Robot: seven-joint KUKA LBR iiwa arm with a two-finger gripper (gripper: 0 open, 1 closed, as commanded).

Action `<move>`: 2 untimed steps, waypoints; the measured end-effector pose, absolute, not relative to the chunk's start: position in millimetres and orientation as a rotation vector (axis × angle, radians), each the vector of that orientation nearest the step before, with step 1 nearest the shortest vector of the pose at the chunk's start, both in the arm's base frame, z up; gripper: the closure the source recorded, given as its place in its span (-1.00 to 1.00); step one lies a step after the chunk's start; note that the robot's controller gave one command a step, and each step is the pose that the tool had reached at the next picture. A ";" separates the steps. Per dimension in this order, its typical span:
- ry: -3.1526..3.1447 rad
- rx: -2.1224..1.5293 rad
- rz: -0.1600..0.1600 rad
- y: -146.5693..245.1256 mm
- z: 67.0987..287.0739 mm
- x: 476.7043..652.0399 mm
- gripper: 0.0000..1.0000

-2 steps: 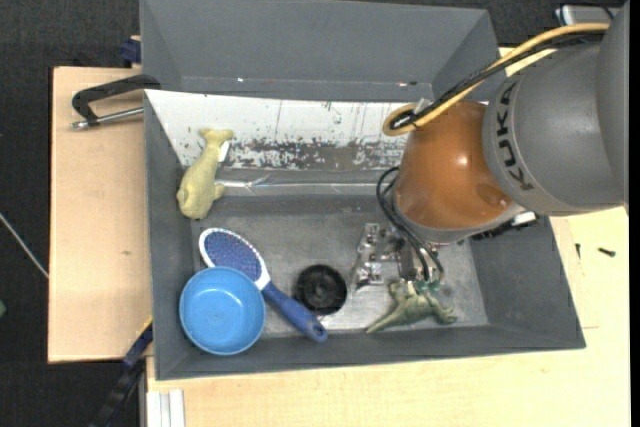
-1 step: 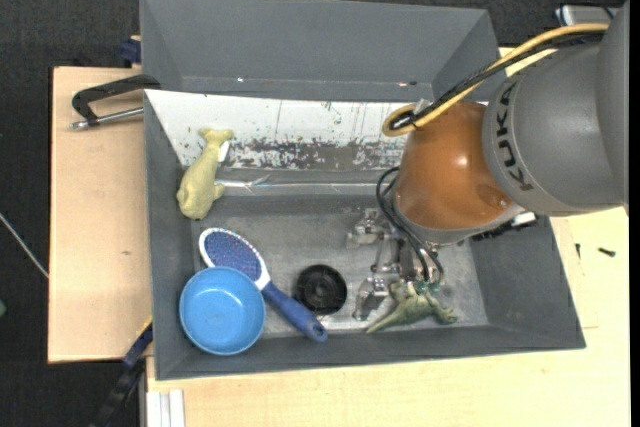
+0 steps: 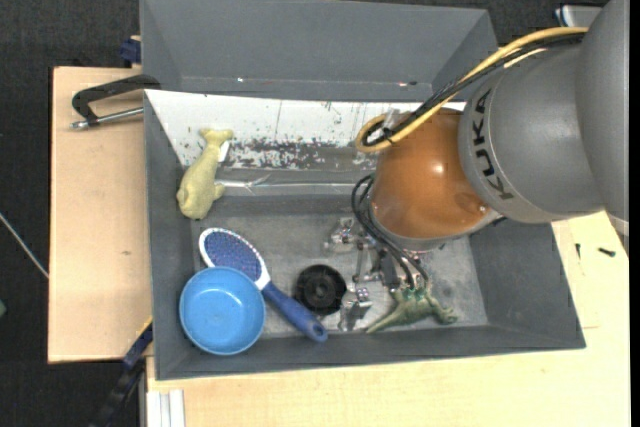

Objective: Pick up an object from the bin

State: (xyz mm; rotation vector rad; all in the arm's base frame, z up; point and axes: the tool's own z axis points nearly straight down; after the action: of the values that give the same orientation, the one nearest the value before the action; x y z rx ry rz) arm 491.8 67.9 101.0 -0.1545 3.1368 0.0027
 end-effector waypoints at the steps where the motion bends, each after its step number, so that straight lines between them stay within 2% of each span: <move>1: 3.120 -0.366 0.002 89.5 76.1 490.8 -1.00; 2: 3.116 -0.363 0.002 89.2 77.1 491.8 1.00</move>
Offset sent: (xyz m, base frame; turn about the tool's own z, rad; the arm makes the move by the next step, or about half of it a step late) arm -0.0015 0.0203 -0.0251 -0.1348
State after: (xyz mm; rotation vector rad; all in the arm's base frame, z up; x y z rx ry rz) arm 491.8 89.2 77.1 -0.3630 3.1163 0.0020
